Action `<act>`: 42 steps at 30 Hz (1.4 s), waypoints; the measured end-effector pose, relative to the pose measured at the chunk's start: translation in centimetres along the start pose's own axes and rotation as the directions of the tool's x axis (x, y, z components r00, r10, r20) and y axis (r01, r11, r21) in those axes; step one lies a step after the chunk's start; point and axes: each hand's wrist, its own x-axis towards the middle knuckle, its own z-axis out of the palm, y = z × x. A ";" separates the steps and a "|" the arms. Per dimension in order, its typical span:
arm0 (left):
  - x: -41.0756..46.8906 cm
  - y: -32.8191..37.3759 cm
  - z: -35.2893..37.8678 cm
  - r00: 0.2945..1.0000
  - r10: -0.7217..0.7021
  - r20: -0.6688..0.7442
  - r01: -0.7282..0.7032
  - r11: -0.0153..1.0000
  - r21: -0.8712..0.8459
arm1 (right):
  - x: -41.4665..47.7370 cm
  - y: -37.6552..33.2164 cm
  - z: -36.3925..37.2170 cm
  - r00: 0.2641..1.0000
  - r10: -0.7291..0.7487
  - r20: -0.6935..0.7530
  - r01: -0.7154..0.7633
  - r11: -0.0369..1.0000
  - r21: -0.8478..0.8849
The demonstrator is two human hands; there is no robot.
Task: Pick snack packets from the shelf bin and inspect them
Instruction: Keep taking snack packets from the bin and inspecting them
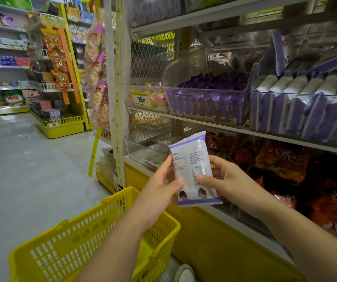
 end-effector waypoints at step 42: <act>-0.5 -1.0 1.3 0.958 0.269 -0.098 -0.205 0.884 0.419 | -0.4 1.9 0.6 0.993 0.117 0.009 -0.114 0.942 0.316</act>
